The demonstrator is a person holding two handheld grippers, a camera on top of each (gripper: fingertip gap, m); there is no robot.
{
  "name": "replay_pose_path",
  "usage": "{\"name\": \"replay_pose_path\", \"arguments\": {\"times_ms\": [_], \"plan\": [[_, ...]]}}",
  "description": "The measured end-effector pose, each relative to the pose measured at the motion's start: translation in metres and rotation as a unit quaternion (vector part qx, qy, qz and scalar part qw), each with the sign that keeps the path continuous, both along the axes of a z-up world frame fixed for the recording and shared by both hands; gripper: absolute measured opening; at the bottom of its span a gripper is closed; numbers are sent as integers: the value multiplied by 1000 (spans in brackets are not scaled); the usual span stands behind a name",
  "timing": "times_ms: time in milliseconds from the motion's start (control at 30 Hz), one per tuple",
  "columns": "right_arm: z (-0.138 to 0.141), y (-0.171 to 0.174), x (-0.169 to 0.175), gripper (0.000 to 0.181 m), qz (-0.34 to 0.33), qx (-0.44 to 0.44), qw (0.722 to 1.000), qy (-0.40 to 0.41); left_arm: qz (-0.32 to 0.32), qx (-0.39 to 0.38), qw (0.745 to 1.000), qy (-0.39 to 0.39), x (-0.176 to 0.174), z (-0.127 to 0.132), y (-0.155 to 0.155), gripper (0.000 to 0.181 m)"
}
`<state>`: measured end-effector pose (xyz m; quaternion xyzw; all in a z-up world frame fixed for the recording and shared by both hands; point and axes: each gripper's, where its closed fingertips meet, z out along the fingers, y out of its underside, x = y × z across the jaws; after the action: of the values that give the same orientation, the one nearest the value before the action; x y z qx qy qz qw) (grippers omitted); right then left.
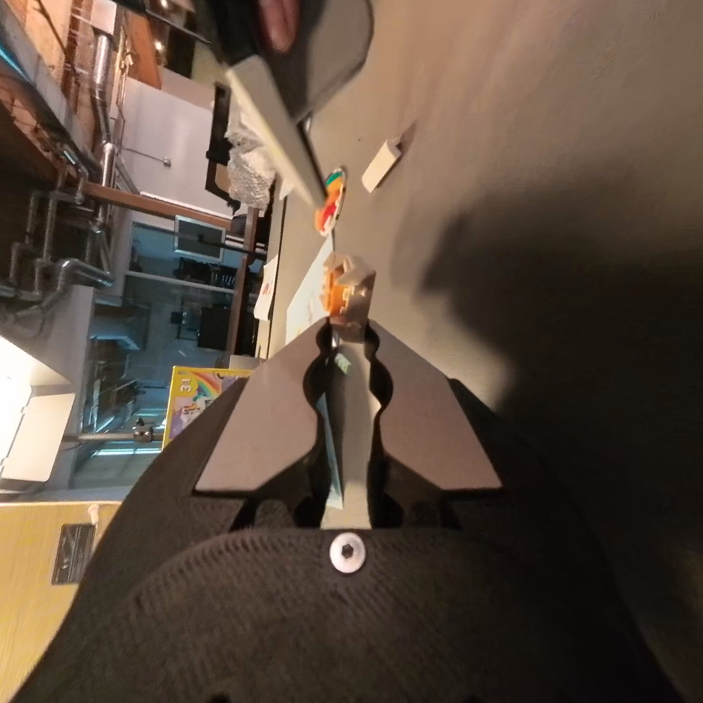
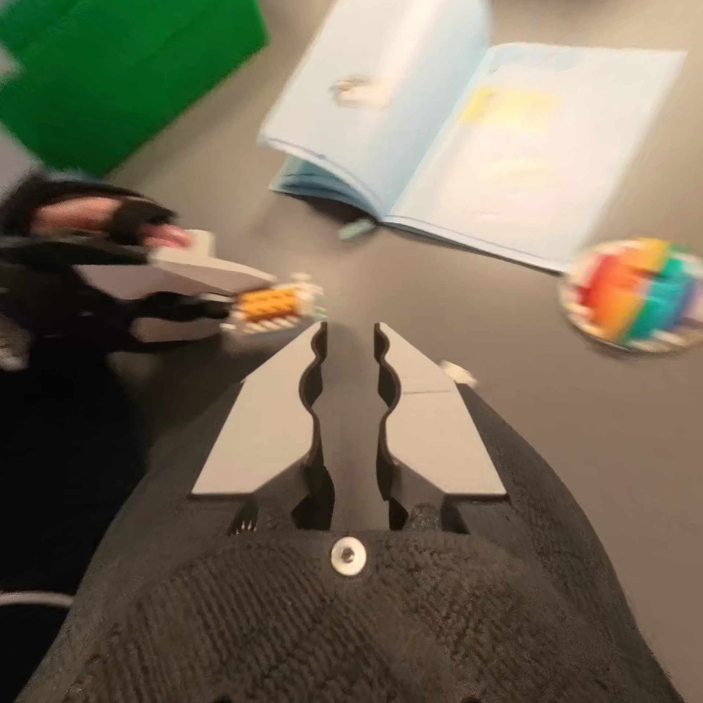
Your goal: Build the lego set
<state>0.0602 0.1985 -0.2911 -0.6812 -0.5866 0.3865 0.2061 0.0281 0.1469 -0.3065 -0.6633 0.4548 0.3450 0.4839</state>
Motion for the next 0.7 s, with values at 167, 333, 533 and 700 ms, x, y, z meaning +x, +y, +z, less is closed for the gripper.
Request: {"name": "replay_pose_path", "arguments": {"times_ms": [167, 333, 533, 700], "plan": [[-18, 41, 35, 30, -93, 119, 986, -75, 9, 8, 1000, -4, -4, 2, 2, 15], [-29, 38, 37, 31, -75, 117, 986, -95, 4, 11, 1000, -10, -2, 2, 2, 15], [-43, 65, 47, 26, -95, 220, 959, -154, 4, 11, 1000, -21, -3, 2, 2, 15], [-39, 75, 47, 30, -136, 216, 958, -126, 7, 10, 1000, -28, -4, 2, 2, 15]]}}
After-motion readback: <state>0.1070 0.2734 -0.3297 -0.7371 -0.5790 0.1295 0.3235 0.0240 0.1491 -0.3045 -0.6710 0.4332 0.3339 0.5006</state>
